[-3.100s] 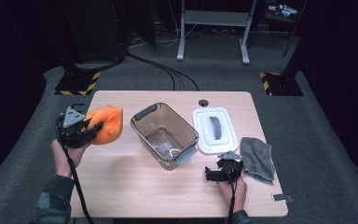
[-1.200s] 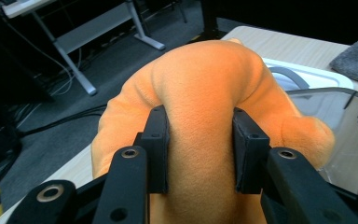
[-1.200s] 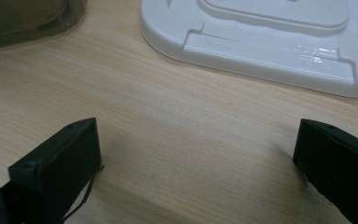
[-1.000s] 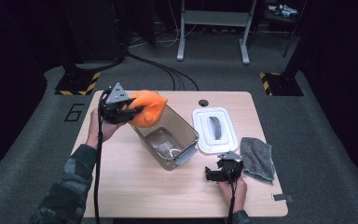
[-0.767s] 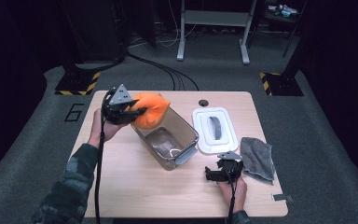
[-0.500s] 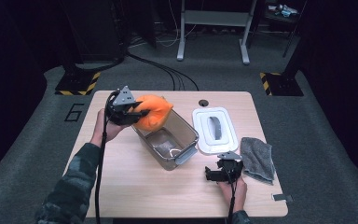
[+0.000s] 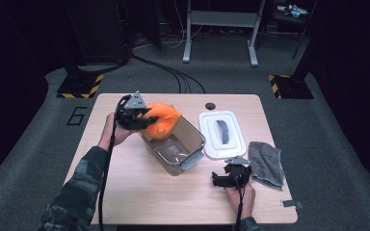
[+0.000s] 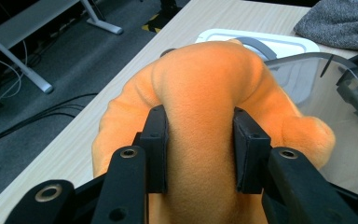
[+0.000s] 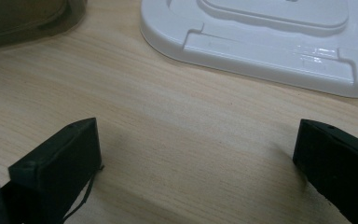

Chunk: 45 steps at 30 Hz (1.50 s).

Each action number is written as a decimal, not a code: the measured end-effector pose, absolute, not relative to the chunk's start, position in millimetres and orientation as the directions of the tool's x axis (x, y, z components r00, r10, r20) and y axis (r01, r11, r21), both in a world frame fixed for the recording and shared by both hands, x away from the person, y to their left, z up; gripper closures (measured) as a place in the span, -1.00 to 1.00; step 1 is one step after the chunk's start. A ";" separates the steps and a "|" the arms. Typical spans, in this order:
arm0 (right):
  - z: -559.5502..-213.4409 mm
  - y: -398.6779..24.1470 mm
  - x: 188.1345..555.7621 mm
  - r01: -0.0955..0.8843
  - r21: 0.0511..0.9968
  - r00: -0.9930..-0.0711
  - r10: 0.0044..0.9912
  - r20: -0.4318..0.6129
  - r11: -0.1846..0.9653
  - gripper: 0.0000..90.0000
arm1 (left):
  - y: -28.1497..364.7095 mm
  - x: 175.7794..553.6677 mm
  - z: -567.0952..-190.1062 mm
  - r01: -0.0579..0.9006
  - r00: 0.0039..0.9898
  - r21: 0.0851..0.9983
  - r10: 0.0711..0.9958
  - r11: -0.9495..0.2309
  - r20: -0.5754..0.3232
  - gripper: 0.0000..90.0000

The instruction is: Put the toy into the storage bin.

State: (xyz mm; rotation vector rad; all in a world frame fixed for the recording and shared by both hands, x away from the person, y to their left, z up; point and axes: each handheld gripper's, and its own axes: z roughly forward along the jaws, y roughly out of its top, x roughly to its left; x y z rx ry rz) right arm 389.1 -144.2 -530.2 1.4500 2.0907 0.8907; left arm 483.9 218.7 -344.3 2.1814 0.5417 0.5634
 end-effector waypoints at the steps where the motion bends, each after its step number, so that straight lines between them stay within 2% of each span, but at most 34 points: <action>1: -530.2 -144.3 389.1 0.651 0.719 -0.352 0.936 0.003 0.243 -1.00 | 218.0 484.3 -346.5 0.195 0.808 0.786 0.550 -0.587 0.211 0.40; 15: -530.1 -144.5 389.0 0.651 0.718 -0.355 0.935 0.001 0.246 -1.00 | 209.9 487.1 -359.1 0.198 0.820 0.761 0.530 -0.617 0.216 0.36; 31: -530.1 -144.5 389.0 0.651 0.718 -0.354 0.935 0.001 0.246 -1.00 | 193.3 493.8 -380.3 0.246 0.825 0.684 0.518 -0.687 0.224 0.31; 37: -530.2 -144.5 389.1 0.650 0.719 -0.356 0.935 0.001 0.247 -1.00 | 187.2 498.2 -386.1 0.285 0.824 0.650 0.526 -0.704 0.209 0.23; 41: -530.1 -144.5 389.0 0.651 0.718 -0.354 0.935 0.001 0.246 -1.00 | 181.3 501.7 -389.8 0.323 0.817 0.612 0.539 -0.722 0.205 0.07; 43: -530.2 -144.5 389.0 0.651 0.718 -0.354 0.935 0.001 0.246 -1.00 | 179.1 501.1 -389.9 0.321 0.818 0.617 0.539 -0.719 0.201 0.13; 45: -530.2 -144.4 389.0 0.651 0.718 -0.354 0.935 0.001 0.246 -1.00 | 178.1 501.7 -388.7 0.331 0.813 0.601 0.543 -0.728 0.209 0.00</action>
